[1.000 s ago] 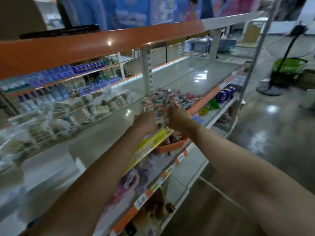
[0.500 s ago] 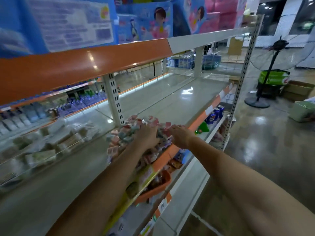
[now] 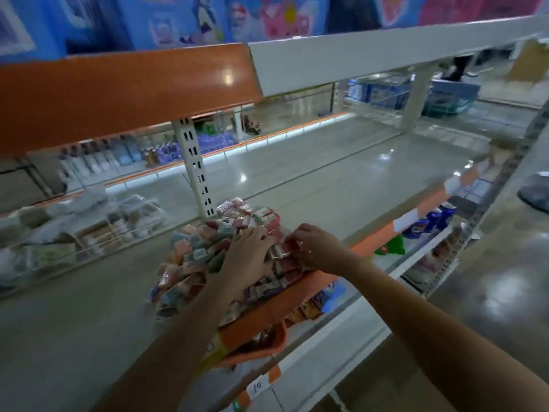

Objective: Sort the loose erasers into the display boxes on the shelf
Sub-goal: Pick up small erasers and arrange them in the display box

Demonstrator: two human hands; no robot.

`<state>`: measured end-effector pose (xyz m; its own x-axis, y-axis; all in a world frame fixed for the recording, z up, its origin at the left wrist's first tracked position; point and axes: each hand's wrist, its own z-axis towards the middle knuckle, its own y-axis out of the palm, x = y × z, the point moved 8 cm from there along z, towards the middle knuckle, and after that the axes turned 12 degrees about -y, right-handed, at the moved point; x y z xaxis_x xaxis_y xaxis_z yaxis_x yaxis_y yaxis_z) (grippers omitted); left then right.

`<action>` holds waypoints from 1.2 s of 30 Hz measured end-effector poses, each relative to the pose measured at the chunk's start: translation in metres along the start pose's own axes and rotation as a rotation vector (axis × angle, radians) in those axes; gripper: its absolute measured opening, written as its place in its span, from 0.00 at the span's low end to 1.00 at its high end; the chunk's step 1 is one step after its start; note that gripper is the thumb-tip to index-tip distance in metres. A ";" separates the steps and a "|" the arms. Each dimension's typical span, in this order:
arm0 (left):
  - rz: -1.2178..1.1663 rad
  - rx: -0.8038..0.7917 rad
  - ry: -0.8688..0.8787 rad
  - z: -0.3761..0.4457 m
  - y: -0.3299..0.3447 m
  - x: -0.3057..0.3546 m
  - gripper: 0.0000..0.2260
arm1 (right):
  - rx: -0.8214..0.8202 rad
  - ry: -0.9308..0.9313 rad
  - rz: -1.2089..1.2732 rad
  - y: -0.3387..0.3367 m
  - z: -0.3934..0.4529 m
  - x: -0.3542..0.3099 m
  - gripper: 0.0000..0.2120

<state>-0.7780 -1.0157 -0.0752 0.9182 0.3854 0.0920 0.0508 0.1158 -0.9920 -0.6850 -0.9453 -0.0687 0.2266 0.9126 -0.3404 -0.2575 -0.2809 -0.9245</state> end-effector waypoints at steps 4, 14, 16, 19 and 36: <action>-0.253 0.082 -0.121 -0.004 -0.015 -0.009 0.20 | 0.100 -0.071 0.187 -0.015 0.008 0.017 0.16; -0.847 0.157 -0.600 -0.051 -0.044 -0.048 0.15 | 0.024 -0.047 0.858 -0.014 0.027 -0.005 0.13; -0.885 0.201 -0.675 -0.065 -0.045 -0.059 0.14 | -0.005 -0.077 0.931 -0.013 0.029 -0.019 0.16; -1.055 0.212 -0.773 -0.090 -0.040 -0.078 0.14 | -0.114 -0.125 1.045 0.000 0.033 -0.038 0.17; -1.277 0.408 -1.125 -0.291 -0.059 -0.163 0.04 | -0.706 -0.240 1.221 0.090 0.045 -0.249 0.09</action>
<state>-0.8159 -1.3521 -0.0564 -0.3205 0.2480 0.9142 0.2054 0.9603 -0.1886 -0.8065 -1.1844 -0.0596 0.0277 0.0026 -0.9996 0.3575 -0.9339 0.0075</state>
